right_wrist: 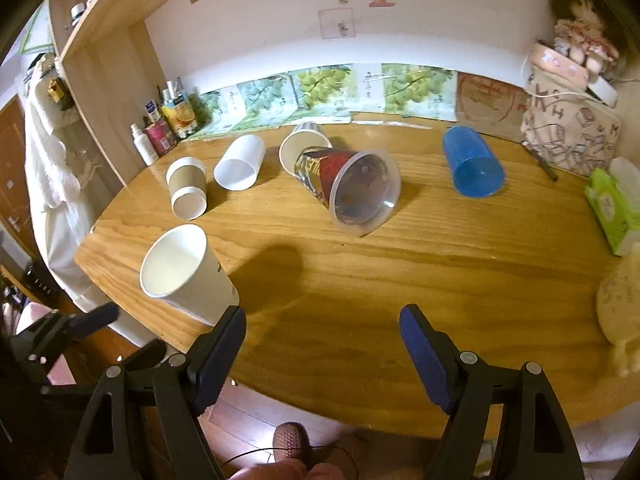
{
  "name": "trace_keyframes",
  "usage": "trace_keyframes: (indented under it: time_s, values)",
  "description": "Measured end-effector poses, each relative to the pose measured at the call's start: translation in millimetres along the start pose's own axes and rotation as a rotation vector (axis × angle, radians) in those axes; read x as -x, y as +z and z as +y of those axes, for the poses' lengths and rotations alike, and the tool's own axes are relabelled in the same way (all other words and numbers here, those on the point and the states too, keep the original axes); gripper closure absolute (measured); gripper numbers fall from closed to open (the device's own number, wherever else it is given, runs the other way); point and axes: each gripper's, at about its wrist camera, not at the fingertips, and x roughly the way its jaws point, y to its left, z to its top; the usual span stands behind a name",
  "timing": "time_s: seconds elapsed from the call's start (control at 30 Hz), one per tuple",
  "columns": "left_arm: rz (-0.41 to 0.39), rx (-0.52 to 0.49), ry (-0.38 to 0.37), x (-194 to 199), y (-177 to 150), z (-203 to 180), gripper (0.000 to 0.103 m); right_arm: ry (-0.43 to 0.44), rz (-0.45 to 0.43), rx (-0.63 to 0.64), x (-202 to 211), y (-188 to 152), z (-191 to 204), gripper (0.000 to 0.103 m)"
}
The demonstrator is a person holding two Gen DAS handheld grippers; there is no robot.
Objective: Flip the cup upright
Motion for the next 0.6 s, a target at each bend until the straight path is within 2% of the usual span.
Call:
trace_keyframes:
  time_s: [0.07,0.13,0.27,0.37,0.6]
  values:
    - [-0.014,0.026,0.004,13,11,4,0.026,0.021,-0.005,-0.007,10,5,3,0.020]
    - [-0.033,0.060,0.001,26,22,9,0.020,-0.007,-0.019,0.002,24,11,8,0.020]
    - [-0.078,0.119,-0.009,50,44,18,0.015,-0.040,-0.033,0.006,50,24,15,0.020]
    - [-0.113,0.138,-0.017,66,58,24,0.014,-0.025,-0.040,-0.048,69,32,14,0.020]
    - [-0.174,0.151,-0.013,99,78,34,0.014,-0.048,-0.085,-0.174,108,43,17,0.018]
